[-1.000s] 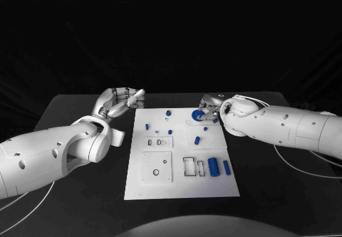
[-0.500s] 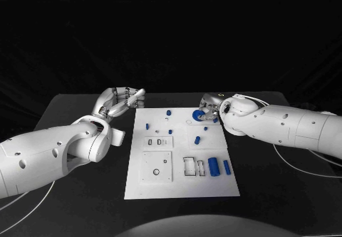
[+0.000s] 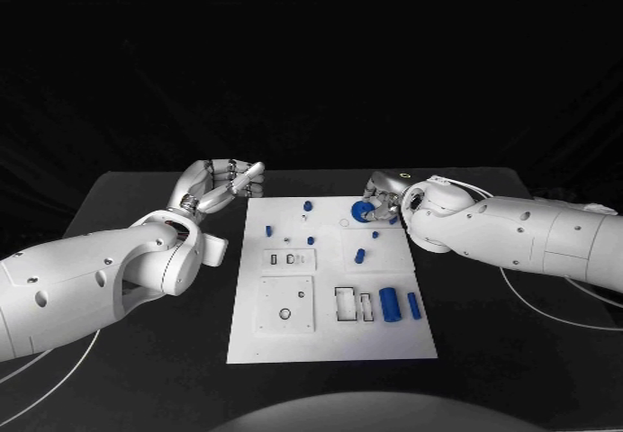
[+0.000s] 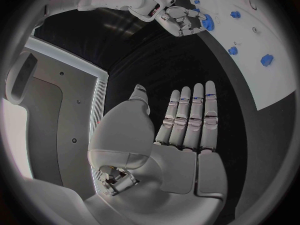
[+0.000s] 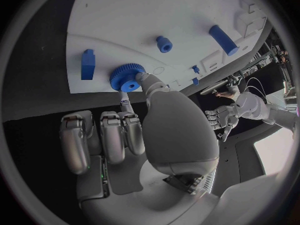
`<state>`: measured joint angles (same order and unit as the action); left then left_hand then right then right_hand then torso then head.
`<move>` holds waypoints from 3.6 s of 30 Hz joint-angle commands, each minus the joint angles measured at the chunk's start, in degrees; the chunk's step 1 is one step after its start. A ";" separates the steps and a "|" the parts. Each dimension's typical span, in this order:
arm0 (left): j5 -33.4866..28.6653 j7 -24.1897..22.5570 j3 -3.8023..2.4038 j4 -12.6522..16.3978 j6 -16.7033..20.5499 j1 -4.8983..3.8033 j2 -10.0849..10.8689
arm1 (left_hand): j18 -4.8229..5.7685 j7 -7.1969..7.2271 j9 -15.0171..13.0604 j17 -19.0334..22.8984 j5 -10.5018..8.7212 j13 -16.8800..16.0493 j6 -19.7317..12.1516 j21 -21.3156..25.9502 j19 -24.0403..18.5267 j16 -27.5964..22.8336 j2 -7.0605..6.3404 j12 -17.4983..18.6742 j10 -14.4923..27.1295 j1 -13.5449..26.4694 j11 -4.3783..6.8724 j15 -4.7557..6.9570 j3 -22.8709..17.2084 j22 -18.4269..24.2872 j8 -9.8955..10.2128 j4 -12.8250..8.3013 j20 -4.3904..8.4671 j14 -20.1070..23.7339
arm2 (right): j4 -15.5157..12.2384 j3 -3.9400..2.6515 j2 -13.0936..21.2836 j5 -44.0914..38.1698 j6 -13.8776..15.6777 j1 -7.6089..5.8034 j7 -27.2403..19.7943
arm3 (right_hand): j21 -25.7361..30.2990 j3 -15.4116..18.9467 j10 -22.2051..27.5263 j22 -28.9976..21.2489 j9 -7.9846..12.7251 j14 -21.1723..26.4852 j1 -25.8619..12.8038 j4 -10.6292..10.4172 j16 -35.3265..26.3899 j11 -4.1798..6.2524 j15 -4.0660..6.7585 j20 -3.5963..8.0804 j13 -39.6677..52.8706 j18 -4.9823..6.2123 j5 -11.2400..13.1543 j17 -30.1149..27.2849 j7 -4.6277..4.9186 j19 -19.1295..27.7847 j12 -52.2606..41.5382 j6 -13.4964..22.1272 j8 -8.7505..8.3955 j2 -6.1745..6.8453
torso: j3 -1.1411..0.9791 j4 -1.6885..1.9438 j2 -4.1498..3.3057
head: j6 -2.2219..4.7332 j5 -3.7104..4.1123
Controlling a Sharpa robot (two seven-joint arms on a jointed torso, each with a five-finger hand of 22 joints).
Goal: Assemble the parts on the task board
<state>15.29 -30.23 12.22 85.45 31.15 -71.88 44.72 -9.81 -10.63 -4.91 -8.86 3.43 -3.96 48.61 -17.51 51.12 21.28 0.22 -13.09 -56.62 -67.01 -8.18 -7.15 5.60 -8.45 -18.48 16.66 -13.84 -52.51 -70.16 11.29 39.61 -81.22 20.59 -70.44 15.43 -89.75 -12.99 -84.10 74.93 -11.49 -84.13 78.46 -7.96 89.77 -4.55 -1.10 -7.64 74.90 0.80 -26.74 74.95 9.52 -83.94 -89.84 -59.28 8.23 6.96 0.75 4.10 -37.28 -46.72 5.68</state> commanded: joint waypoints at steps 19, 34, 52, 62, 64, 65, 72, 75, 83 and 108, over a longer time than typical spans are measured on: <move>0.24 -0.38 -0.02 -0.35 -0.80 0.01 -0.45 | -0.66 -0.05 -0.10 -0.15 0.19 -0.07 0.37 0.22 -0.54 -0.39 0.84 0.10 -0.36 0.04 -0.02 0.02 0.53 0.13 0.38 0.07 0.05 0.46 | -10.75 -0.15 1.05 1.72 7.37 -2.27 -5.25 | -0.25 -0.22 -5.90 15.07 -1.52 -5.87 -0.06 0.35 0.23 0.49 0.38 0.51 15.10 -0.80 0.37 15.05 -2.17 -6.06 -0.16 -3.04 0.85 -0.25 | 0.05 0.11 0.01 | -0.28 -0.47; 0.24 -0.40 -0.03 -0.21 -0.66 0.01 -0.27 | -0.66 -0.05 -0.10 -0.15 0.19 -0.07 0.37 0.22 -0.54 -0.39 0.84 0.10 -0.36 0.04 -0.02 0.02 0.53 0.13 0.38 0.07 0.05 0.46 | -6.47 -0.16 -5.47 -0.45 6.13 -1.11 -6.49 | -0.25 -0.38 -5.90 15.07 -1.47 -5.87 -0.18 0.54 0.23 0.48 0.41 0.54 15.10 -0.80 0.86 15.05 -2.13 -6.06 -0.16 -2.98 0.58 -0.38 | 0.07 0.03 -0.13 | -0.18 -0.80; 0.24 -0.30 -0.04 0.20 -0.55 -0.02 -0.25 | -0.66 -0.04 -0.11 -0.18 0.19 -0.07 0.41 0.23 -0.56 -0.39 0.89 0.11 -0.37 0.03 -0.03 0.02 0.60 0.14 0.47 0.06 0.05 0.48 | 1.89 -0.18 -10.94 -3.24 4.89 0.80 -6.84 | -0.25 -0.53 -5.90 15.07 -1.44 -5.87 -0.33 0.83 0.23 0.45 0.42 0.57 15.10 -0.80 1.62 15.05 -2.08 -6.06 -0.16 -2.98 0.26 -0.45 | 0.03 0.03 -0.04 | -0.81 -1.11; 0.24 -0.30 -0.05 0.19 -0.49 -0.02 -0.28 | -0.66 -0.04 -0.11 -0.18 0.19 -0.07 0.41 0.23 -0.56 -0.39 0.89 0.11 -0.37 0.03 -0.03 0.02 0.60 0.14 0.47 0.06 0.05 0.48 | 3.01 -0.19 -11.85 -4.08 4.34 1.08 -7.08 | -0.25 -0.52 -5.90 15.07 -1.40 -5.87 -0.75 0.95 0.23 0.38 0.39 0.56 15.10 -0.80 2.61 15.05 -2.00 -6.06 -0.16 -2.96 -0.09 -0.46 | 0.05 0.02 0.00 | -0.97 -1.00; 0.24 -0.29 -0.05 0.18 -0.49 -0.02 -0.29 | -0.66 -0.04 -0.11 -0.18 0.19 -0.07 0.41 0.23 -0.56 -0.39 0.89 0.11 -0.37 0.03 -0.03 0.02 0.60 0.14 0.47 0.06 0.05 0.48 | 3.03 -0.19 -11.98 -4.16 4.33 1.09 -7.12 | -0.25 -0.53 -5.90 15.07 -1.40 -5.87 -0.76 0.96 0.23 0.38 0.39 0.56 15.10 -0.80 2.62 15.05 -2.00 -6.06 -0.16 -2.96 -0.10 -0.48 | 0.05 0.06 0.01 | -0.95 -0.92; 0.24 -0.29 -0.05 0.18 -0.49 -0.02 -0.29 | -0.66 -0.04 -0.11 -0.18 0.19 -0.07 0.41 0.23 -0.56 -0.39 0.89 0.11 -0.37 0.03 -0.03 0.02 0.60 0.14 0.47 0.06 0.05 0.48 | 3.03 -0.19 -12.02 -4.21 4.30 1.09 -7.13 | -0.25 -0.53 -5.90 15.07 -1.40 -5.87 -0.76 0.96 0.23 0.38 0.39 0.56 15.10 -0.80 2.62 15.05 -2.00 -6.06 -0.16 -2.96 -0.10 -0.48 | 0.05 0.07 0.02 | -0.95 -0.88; 0.24 -0.23 -0.05 0.15 -0.44 -0.02 -0.25 | -0.66 -0.04 -0.11 -0.18 0.19 -0.07 0.41 0.23 -0.56 -0.39 0.89 0.11 -0.37 0.03 -0.03 0.02 0.60 0.14 0.47 0.06 0.05 0.48 | 3.25 -0.20 -12.33 -4.34 3.92 1.11 -7.05 | -0.25 -0.56 -5.90 15.07 -1.39 -5.87 -0.77 0.97 0.23 0.37 0.39 0.56 15.10 -0.80 2.66 15.05 -1.99 -6.06 -0.16 -2.95 -0.14 -0.51 | 0.07 0.04 0.03 | -0.83 -0.89; 0.24 -0.20 -0.05 0.17 -0.43 -0.02 -0.21 | -0.66 -0.04 -0.11 -0.18 0.19 -0.07 0.41 0.23 -0.56 -0.39 0.89 0.11 -0.37 0.03 -0.03 0.02 0.60 0.14 0.47 0.06 0.05 0.48 | 3.44 -0.20 -12.53 -4.52 3.62 1.11 -6.86 | -0.25 -0.58 -5.90 15.07 -1.38 -5.87 -0.82 0.99 0.23 0.36 0.39 0.56 15.10 -0.80 2.77 15.05 -1.97 -6.06 -0.16 -2.92 -0.21 -0.55 | 0.04 0.10 0.01 | -0.89 -0.88; 0.24 -0.24 -0.05 0.26 -0.40 -0.02 -0.08 | -0.66 -0.04 -0.11 -0.18 0.19 -0.07 0.41 0.23 -0.56 -0.39 0.89 0.11 -0.37 0.03 -0.03 0.02 0.60 0.14 0.47 0.06 0.05 0.48 | 4.15 -0.20 -13.26 -5.08 2.69 1.11 -6.40 | -0.25 -0.71 -5.90 15.07 -1.33 -5.87 -0.88 1.09 0.23 0.30 0.37 0.55 15.10 -0.80 3.06 15.05 -1.90 -6.06 -0.16 -2.77 -0.44 -0.69 | 0.04 0.03 -0.02 | -0.98 -1.19; 0.24 -0.21 -0.05 0.45 -0.32 -0.03 0.08 | -0.67 -0.03 -0.15 -0.28 0.21 -0.08 0.55 0.24 -0.60 -0.37 1.08 0.14 -0.42 -0.05 -0.02 0.02 0.75 0.18 0.70 0.05 0.03 0.51 | 6.18 -0.19 -14.33 -6.86 0.57 1.53 -5.70 | -0.25 -0.69 -5.90 15.07 1.53 -5.87 -2.99 1.70 0.23 -1.02 -0.67 -0.37 15.10 -0.80 6.03 15.05 -0.53 -6.06 -0.16 6.02 -4.77 -0.13 | 0.03 0.05 -0.03 | -1.01 -1.20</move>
<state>15.29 -30.12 12.22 85.75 31.16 -71.87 44.87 -9.80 -10.63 -5.01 -9.09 3.43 -3.97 48.61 -17.51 50.91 21.28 0.67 -13.09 -56.61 -67.01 -8.18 -7.15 5.92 -8.31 -17.93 16.67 -13.63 -52.51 -64.09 11.14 25.25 -86.88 22.75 -68.88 9.32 -89.74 -13.94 -84.12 74.91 -10.87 -83.91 76.20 -6.36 89.77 -5.21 -1.33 -7.61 74.90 0.81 -20.96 74.95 8.77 -83.98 -89.84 -54.35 3.89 5.82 0.78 4.11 -37.31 -47.77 4.44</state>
